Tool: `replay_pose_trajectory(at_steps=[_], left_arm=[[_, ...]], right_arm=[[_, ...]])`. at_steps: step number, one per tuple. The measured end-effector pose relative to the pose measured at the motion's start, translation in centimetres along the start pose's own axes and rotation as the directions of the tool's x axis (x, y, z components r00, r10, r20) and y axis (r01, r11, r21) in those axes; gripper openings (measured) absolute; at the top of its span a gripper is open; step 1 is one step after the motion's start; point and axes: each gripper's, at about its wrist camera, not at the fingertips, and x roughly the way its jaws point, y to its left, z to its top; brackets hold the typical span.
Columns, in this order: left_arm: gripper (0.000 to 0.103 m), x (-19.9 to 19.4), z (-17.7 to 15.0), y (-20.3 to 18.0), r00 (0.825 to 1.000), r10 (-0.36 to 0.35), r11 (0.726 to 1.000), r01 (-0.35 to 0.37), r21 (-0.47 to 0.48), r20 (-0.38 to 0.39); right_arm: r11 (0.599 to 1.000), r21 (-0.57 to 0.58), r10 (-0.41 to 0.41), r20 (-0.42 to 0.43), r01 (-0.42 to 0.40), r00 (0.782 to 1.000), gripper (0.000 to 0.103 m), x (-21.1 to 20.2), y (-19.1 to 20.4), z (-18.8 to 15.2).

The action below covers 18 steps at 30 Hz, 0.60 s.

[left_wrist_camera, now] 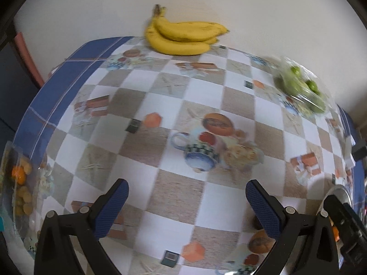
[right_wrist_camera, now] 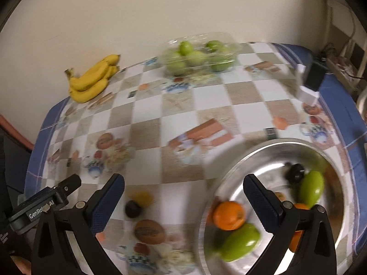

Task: Organize fruits
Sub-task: 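Move left gripper to the black plum on the table while right gripper reaches the small yellow fruit, then close right gripper on the small yellow fruit while left gripper closes on the black plum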

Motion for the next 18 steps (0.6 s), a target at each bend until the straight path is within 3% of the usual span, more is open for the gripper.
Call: replay_pose_trajectory(at_steps=[7, 15, 18], left_arm=[[0.103, 1.0, -0.1, 2.0, 1.0, -0.003, 0.999, 0.002, -0.051, -0.03], [0.103, 3.2, -0.7, 2.1, 0.996, 0.022, 0.996, -0.029, -0.079, -0.09], [0.103, 4.0, -1.0, 1.9, 0.993, 0.004, 0.995, -0.016, -0.098, -0.12]], right_arm=[[0.999, -0.025, 0.022, -0.056, -0.023, 0.998, 0.1, 2.4, 2.6, -1.0], [0.999, -0.025, 0.031, -0.105, -0.034, 0.994, 0.07, 4.4, 3.3, -1.9], [0.999, -0.012, 0.041, -0.123, -0.043, 0.992, 0.066, 5.0, 3.2, -2.2]])
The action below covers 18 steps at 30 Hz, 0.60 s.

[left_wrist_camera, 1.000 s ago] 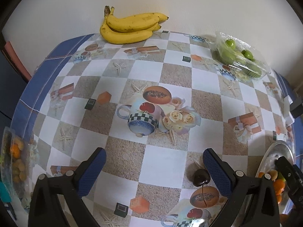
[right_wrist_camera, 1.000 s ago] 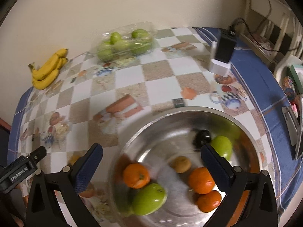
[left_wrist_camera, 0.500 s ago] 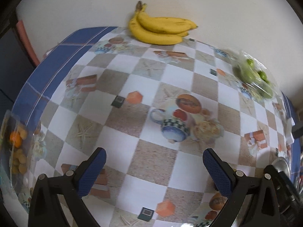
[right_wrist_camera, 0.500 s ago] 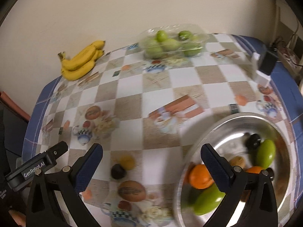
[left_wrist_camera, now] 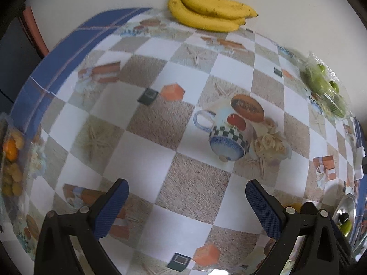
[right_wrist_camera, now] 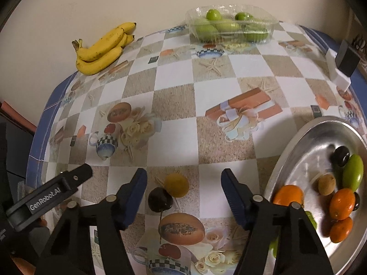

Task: Organize fruits
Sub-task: 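Close right gripper on the small yellow fruit while left gripper closes on the black plum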

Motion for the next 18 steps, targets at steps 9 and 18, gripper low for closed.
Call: replay_pose_trajectory(at_steps=[9, 18], left_arm=[[0.103, 0.5, -0.4, -0.6, 0.997, -0.066, 0.997, 0.065, -0.034, -0.039], [0.102, 0.0, -0.2, -0.8, 0.996, -0.082, 0.996, 0.081, -0.032, -0.029]], right_arm=[[1.0, 0.019, 0.023, -0.023, -0.023, 0.999, 0.044, 0.8, 0.3, -0.3], [0.999, 0.028, 0.031, -0.034, -0.03, 0.999, 0.027, 1.2, 0.5, -0.3]])
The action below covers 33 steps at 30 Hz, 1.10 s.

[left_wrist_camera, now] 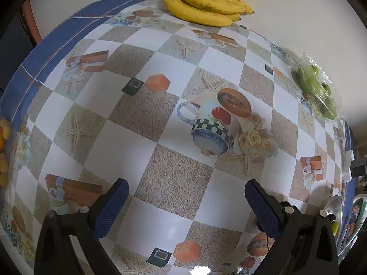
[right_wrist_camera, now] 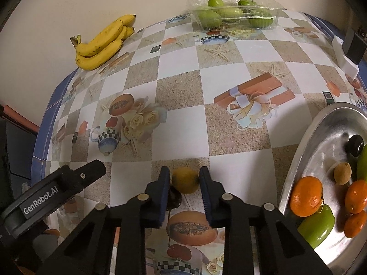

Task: Organize fruits
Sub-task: 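Close right gripper on the small yellow fruit while left gripper closes on the black plum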

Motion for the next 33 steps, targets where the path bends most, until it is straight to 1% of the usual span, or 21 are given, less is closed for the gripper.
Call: replay_pose_trajectory(at_steps=[7, 10, 15, 19, 24, 27, 29, 30, 33], left_arm=[[0.102, -0.5, 0.0, -0.3, 1.0, -0.023, 1.0, 0.023, 0.007, 0.01], [0.1, -0.8, -0.1, -0.7, 0.999, -0.044, 0.999, 0.044, 0.017, 0.011], [0.097, -1.0, -0.4, -1.7, 0.996, -0.086, 0.996, 0.086, 0.036, 0.002], [0.091, -0.9, -0.8, -2.9, 0.994, -0.106, 0.992, 0.107, 0.063, -0.017], [0.082, -0.5, -1.5, -4.4, 0.991, -0.128, 0.986, 0.132, 0.1, -0.045], [0.077, 0.0, -2.0, -5.2, 0.986, -0.148, 0.983, 0.155, 0.101, -0.071], [0.071, 0.3, -2.2, -5.6, 0.981, -0.171, 0.979, 0.18, 0.095, -0.092], [0.07, 0.4, -2.4, -5.8, 0.979, -0.179, 0.978, 0.188, 0.094, -0.1], [0.063, 0.7, -2.8, -6.5, 0.975, -0.19, 0.974, 0.202, 0.105, -0.118]], right_arm=[[1.0, 0.012, 0.011, 0.002, -0.011, 1.0, 0.025, -0.2, -0.1, 0.1], [1.0, 0.02, 0.02, 0.011, -0.02, 1.0, 0.025, -0.8, -0.3, 0.2], [0.999, 0.042, -0.004, 0.014, 0.004, 1.0, 0.025, -1.8, -1.1, 0.5], [0.998, 0.065, -0.013, 0.024, 0.011, 1.0, 0.025, -2.8, -2.1, 0.8], [0.996, 0.088, -0.032, 0.063, 0.027, 0.997, 0.025, -4.8, -3.4, 1.3], [0.994, 0.104, -0.037, 0.082, 0.029, 0.996, 0.025, -5.8, -4.1, 1.5], [0.994, 0.107, -0.042, 0.089, 0.032, 0.995, 0.025, -6.1, -4.4, 1.6], [0.994, 0.107, -0.042, 0.09, 0.032, 0.995, 0.025, -6.3, -4.6, 1.7], [0.993, 0.111, -0.043, 0.086, 0.033, 0.995, 0.025, -6.3, -4.9, 1.6]])
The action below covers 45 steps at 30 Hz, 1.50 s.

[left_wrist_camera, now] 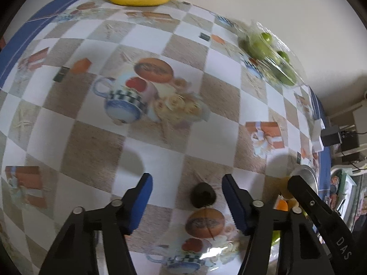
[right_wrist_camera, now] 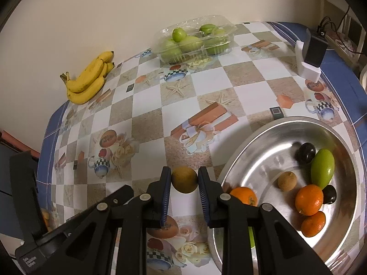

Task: Organize fruits
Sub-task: 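Close right gripper on the small yellow fruit while left gripper closes on the black plum, then carry the black plum with left gripper while right gripper carries the yellow fruit over the bowl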

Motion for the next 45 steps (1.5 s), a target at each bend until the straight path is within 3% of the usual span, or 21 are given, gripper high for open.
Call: replay_pose_trajectory(at_steps=[20, 36, 45], left_arm=[[0.029, 1.8, -0.9, -1.7, 0.999, 0.007, 1.0, -0.007, 0.01, -0.046], [0.027, -0.3, -0.4, -1.3, 1.0, -0.019, 1.0, 0.019, -0.007, 0.014], [0.027, -1.8, -0.7, -3.2, 0.998, -0.035, 0.999, 0.034, 0.03, 0.055]], right_arm=[[1.0, 0.001, 0.008, -0.009, -0.008, 1.0, 0.025, -0.5, -1.0, 0.1], [1.0, -0.021, 0.0, -0.013, 0.0, 1.0, 0.025, -0.8, -1.0, -0.1], [0.999, -0.029, -0.025, -0.012, 0.024, 1.0, 0.025, -1.4, -2.0, -0.2]])
